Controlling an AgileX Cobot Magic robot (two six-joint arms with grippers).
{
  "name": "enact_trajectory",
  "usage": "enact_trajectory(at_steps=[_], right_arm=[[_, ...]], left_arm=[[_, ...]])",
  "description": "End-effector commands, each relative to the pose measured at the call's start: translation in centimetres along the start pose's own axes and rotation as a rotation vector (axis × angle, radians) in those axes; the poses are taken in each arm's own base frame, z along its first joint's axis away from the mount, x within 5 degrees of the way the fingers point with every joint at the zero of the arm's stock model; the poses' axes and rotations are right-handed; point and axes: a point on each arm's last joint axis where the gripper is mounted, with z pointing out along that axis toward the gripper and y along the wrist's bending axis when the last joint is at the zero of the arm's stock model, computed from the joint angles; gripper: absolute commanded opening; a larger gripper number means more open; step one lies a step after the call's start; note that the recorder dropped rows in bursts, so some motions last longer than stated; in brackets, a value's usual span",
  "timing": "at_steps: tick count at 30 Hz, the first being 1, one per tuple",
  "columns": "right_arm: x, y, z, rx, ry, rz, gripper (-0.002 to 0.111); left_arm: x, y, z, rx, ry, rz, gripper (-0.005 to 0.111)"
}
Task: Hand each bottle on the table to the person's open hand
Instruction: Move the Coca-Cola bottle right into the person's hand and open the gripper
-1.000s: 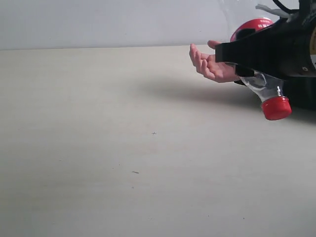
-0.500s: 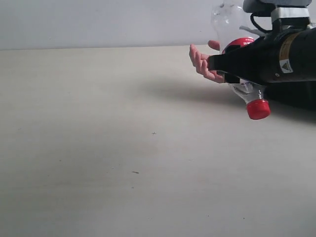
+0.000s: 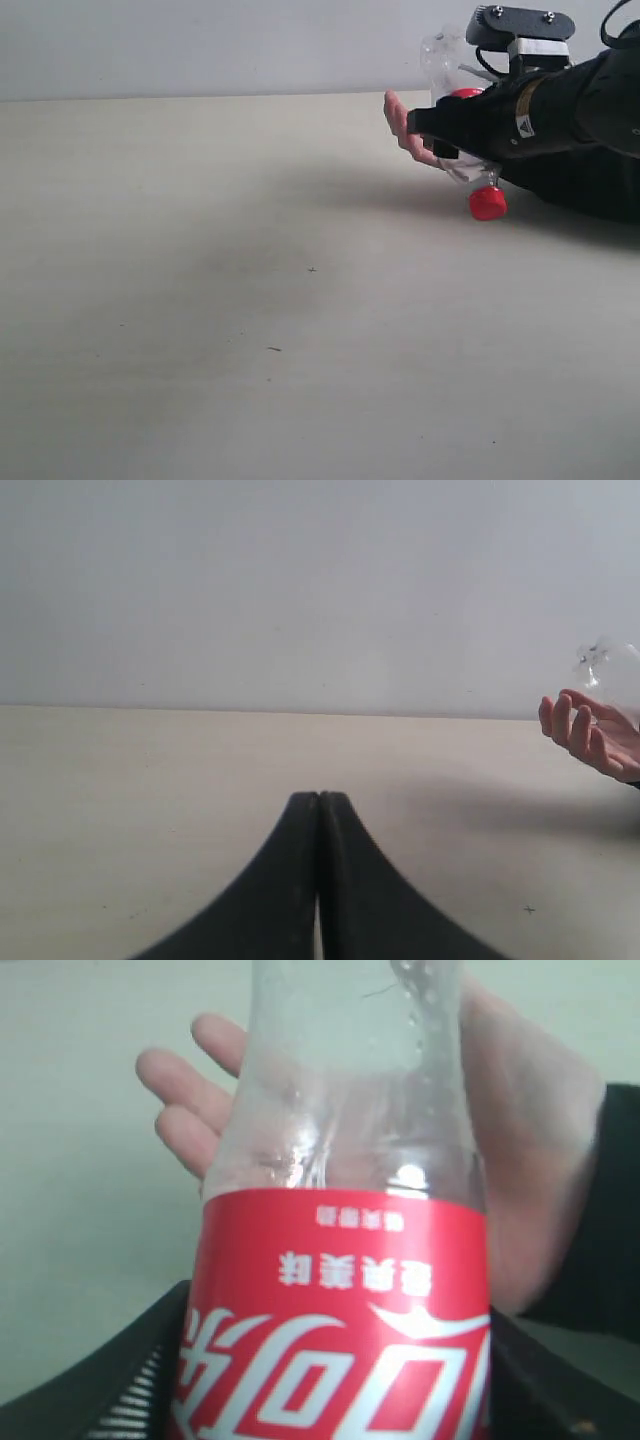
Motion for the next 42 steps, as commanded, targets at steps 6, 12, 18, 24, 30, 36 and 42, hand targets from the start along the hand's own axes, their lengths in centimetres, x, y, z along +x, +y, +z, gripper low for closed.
enact_trajectory(at_steps=[6,12,18,24,30,36,42], right_arm=[[-1.1,0.0,3.2,0.056,0.033,-0.023,0.0],[-1.2,0.1,4.6,0.063,0.048,0.002,0.0],[-1.0,0.0,4.9,0.066,0.057,0.004,0.0],[-0.9,-0.1,5.0,0.079,0.069,0.019,0.0],[-0.9,-0.1,5.0,0.081,0.07,0.023,0.0],[-0.9,0.0,5.0,0.072,0.064,0.028,0.019],[-0.9,0.0,5.0,0.07,0.063,0.024,0.056]], left_arm=[[0.0,0.0,0.0,0.002,-0.008,-0.007,0.0],[0.0,0.0,0.0,0.002,-0.008,-0.007,0.0],[0.0,0.0,0.0,0.002,-0.008,-0.007,0.0],[0.0,0.0,0.0,0.002,-0.008,-0.007,0.0],[0.0,0.0,0.0,0.002,-0.008,-0.007,0.0],[0.0,0.0,0.0,0.002,-0.008,-0.007,0.0],[0.0,0.0,0.0,0.002,-0.008,-0.007,0.0]])
